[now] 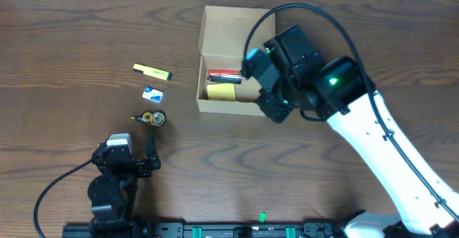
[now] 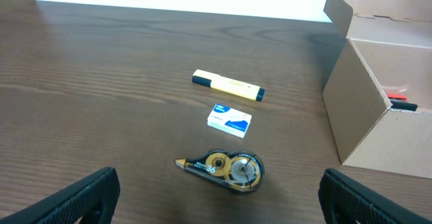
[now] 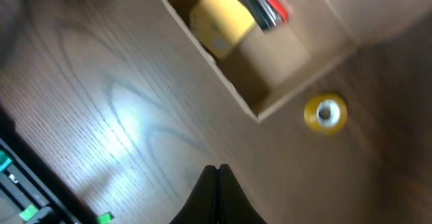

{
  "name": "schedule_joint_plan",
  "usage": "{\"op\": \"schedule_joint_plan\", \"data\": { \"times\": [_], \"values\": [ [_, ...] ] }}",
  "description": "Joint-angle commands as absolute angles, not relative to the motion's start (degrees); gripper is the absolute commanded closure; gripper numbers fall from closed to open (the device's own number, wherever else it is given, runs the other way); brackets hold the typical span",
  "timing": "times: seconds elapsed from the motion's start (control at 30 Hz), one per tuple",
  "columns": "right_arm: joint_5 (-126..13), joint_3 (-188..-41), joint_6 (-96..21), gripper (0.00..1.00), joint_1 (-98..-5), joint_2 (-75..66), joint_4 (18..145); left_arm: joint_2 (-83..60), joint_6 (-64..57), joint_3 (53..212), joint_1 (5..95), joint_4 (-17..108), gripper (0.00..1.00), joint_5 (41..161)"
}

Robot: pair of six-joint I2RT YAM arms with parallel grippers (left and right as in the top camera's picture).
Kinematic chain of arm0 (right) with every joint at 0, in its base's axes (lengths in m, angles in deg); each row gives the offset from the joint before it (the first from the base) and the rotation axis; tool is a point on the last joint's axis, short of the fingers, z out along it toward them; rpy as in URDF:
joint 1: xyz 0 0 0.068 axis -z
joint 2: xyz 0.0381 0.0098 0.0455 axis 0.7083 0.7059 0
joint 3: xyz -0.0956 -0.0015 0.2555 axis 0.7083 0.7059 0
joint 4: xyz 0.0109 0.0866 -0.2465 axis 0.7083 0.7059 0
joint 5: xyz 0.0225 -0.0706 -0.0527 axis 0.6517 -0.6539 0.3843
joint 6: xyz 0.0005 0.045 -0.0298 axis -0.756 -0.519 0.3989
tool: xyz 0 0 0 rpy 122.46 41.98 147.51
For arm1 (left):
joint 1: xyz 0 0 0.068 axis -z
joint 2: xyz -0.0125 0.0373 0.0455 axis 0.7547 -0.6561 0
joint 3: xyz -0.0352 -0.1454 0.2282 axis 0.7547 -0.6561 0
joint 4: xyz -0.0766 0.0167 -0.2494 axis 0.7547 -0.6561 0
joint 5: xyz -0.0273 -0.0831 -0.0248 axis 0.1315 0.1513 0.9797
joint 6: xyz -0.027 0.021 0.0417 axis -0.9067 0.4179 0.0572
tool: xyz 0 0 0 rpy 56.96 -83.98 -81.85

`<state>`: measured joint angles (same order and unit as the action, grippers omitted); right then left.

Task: Pack container
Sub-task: 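Move the right gripper out of the box to the yellow tape roll, then grasp the yellow tape roll with the right gripper and lift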

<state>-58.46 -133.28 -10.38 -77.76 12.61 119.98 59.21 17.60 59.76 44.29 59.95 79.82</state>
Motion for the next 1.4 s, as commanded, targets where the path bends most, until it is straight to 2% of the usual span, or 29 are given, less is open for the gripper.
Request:
{"op": "schedule_joint_plan", "data": {
  "times": [0.0,0.23,0.37,0.47,0.57,0.63,0.67,0.73,0.77,0.8,1.03,1.37],
  "values": [
    [-58.0,-132.6,-15.0,0.99,-75.0,12.7,121.1,59.5,17.3,58.5,44.5,59.6,0.05,79.2],
    [-57.8,-126.1,-18.9,0.99,-68.0,12.7,116.4,59.5,17.3,58.5,44.5,59.6,0.05,79.2],
    [-60.0,-118.8,-22.5,0.98,-63.8,12.9,108.4,59.5,17.3,58.5,44.5,59.6,0.05,79.2],
    [-60.1,-113.3,-22.7,0.90,-61.8,13.0,100.4,59.5,17.3,58.5,44.5,59.6,0.05,79.2],
    [-60.1,-108.7,-22.7,0.74,-60.4,13.4,94.5,59.5,17.3,58.5,44.5,59.6,0.05,79.2],
    [-60.3,-106.7,-22.8,0.70,-59.9,14.4,92.1,59.5,17.3,58.5,44.5,59.6,0.05,79.2],
    [-61.1,-106.2,-23.6,0.66,-59.9,15.1,91.5,59.5,17.3,58.5,44.5,59.6,0.05,79.2],
    [-63.9,-105.9,-26.4,0.46,-59.9,18.4,90.5,59.5,17.3,58.5,44.5,59.6,0.05,79.2],
    [-63.8,-105.9,-26.5,0.28,-59.9,19.6,89.9,59.5,17.3,58.5,44.5,59.6,0.05,79.2],
    [-63.8,-105.9,-26.8,0.01,-59.9,21.5,89.0,59.5,17.3,58.5,44.5,59.6,0.05,79.2],
    [-63.5,-106.5,-32.3,0.01,-59.9,29.2,83.6,59.5,17.3,58.5,44.5,59.6,0.05,79.2],
    [-63.2,-106.5,-29.3,0.01,-59.8,29.3,75.7,59.5,17.3,58.5,44.5,59.6,0.05,79.2]
  ]
}}
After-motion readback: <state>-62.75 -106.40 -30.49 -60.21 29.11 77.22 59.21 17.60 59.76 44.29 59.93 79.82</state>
